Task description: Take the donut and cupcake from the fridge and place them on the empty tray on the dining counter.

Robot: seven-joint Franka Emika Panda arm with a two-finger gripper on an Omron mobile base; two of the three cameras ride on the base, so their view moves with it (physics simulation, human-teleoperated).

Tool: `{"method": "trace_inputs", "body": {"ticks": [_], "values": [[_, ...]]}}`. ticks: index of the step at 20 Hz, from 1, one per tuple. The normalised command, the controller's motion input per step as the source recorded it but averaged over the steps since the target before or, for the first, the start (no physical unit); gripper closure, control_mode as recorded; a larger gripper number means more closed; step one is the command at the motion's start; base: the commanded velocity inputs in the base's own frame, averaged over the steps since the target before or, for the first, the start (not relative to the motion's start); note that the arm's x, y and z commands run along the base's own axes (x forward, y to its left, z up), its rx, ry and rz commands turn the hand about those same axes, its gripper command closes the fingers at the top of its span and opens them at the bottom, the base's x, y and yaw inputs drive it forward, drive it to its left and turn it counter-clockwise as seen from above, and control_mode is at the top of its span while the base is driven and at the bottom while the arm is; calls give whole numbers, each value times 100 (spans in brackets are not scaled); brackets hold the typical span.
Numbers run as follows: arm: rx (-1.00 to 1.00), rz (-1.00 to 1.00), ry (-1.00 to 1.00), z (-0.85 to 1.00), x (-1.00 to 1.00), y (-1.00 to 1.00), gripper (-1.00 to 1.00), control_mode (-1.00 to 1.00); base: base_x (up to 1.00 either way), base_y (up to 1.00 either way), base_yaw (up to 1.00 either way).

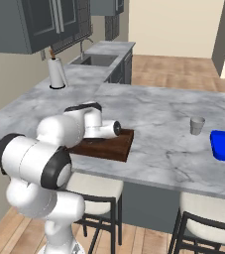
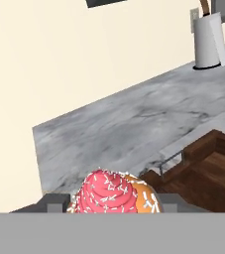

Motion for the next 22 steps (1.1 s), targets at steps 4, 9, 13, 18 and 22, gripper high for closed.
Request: {"method": "trace_inputs", "body": {"ticks": [4, 9, 13, 18, 22], "values": [[0, 0, -2, -20, 29, 0, 100, -100, 0, 0, 0], [0, 0, -6, -26, 30, 0, 100, -100, 0, 0, 0], [0, 0, -6, -28, 28, 0, 100, -100, 0, 0, 0], [0, 0, -3, -23, 32, 0, 100, -100, 0, 0, 0], [0, 0, -3, -24, 36, 0, 100, -100, 0, 0, 0]]}}
